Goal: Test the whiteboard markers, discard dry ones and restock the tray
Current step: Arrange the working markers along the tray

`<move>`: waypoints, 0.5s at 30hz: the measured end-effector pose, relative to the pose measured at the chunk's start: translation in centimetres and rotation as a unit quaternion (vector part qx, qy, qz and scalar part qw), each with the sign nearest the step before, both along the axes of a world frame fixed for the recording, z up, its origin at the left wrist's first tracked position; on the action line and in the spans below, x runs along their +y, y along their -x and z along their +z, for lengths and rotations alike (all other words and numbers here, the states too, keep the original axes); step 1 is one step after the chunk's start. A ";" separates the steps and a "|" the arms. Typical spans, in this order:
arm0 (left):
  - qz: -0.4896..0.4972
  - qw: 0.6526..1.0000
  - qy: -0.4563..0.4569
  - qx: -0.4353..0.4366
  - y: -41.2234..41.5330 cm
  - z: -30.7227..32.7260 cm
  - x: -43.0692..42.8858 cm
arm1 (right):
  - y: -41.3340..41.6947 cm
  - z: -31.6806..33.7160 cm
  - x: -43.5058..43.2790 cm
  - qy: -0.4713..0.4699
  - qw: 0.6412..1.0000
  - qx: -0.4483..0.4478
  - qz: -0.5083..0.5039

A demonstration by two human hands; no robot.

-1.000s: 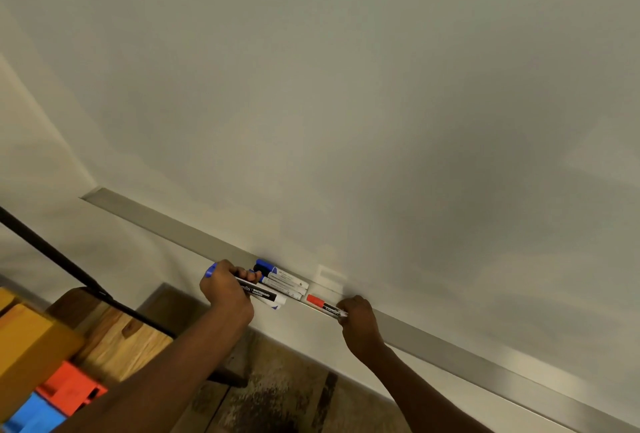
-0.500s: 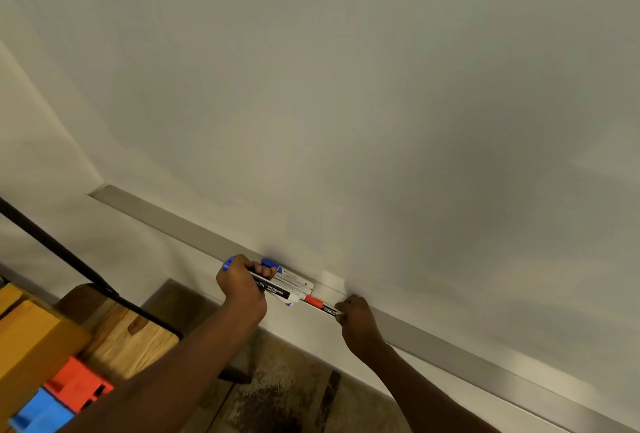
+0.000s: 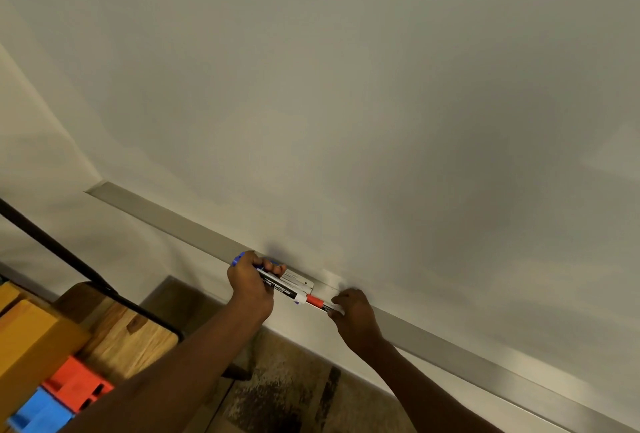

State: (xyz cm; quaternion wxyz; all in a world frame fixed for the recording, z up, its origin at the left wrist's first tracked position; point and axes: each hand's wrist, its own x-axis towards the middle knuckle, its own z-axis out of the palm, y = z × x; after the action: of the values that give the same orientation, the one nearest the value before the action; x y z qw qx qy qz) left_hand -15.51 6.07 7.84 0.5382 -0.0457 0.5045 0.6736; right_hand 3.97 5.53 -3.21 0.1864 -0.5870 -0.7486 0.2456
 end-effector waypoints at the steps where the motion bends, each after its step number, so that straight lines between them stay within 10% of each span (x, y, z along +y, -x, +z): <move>1: -0.004 1.000 -0.002 -0.001 0.0 -0.2 0.0 | 0.5 0.6 -0.1 -0.017 0.999 0.031 0.000; 7: -0.014 1.000 -0.003 0.020 -0.6 -0.5 0.1 | 3.6 6.2 -1.1 -0.051 0.975 0.218 0.003; 15: -0.055 0.997 -0.006 0.053 -2.2 -1.0 -0.2 | 4.8 7.4 -0.3 -0.084 0.984 0.121 0.101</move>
State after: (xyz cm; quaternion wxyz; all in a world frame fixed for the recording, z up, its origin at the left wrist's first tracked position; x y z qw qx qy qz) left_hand -13.33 5.92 6.89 0.5476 0.0209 0.5300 0.6472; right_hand -0.79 5.25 4.16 0.2986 -0.4563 -0.7939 0.2689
